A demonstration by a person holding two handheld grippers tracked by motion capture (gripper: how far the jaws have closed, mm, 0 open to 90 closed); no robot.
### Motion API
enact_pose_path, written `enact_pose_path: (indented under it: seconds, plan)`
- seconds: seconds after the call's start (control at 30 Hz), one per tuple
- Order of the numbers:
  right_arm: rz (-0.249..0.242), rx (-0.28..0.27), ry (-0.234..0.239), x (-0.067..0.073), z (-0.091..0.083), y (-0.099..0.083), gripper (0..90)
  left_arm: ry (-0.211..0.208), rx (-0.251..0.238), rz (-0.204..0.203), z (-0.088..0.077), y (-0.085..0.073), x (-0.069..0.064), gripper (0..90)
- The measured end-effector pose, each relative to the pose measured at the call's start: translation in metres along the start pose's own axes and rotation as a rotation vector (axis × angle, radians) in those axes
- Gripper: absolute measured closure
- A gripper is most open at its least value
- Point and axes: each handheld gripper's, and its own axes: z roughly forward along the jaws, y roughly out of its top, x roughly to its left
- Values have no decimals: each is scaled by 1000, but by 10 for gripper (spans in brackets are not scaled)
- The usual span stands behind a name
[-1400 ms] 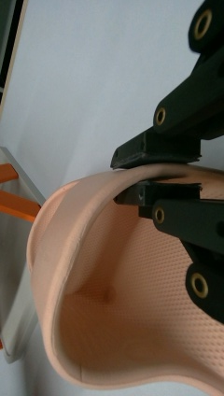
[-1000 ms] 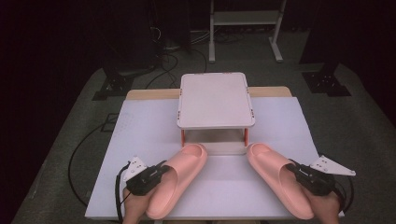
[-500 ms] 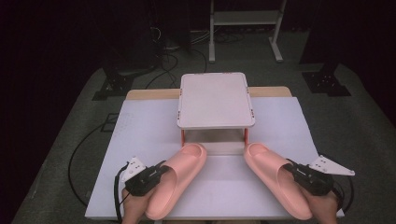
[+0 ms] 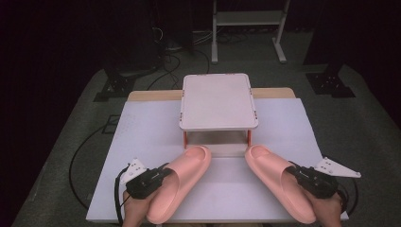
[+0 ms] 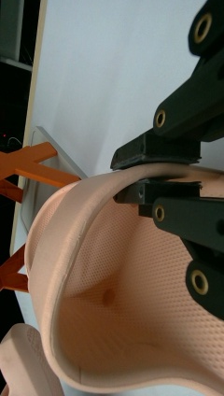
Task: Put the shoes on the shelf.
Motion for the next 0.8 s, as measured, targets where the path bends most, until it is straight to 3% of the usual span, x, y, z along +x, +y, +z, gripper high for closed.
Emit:
enact_pose_path:
  seconds: [0.53,0.8]
  plan:
    - [-6,-1,25,14,1,11,821,-42,-17,7,-4,13,-6,803]
    - [-16,-24,37,22,-5,17,821,-76,-17,31,-2,26,-9,802]
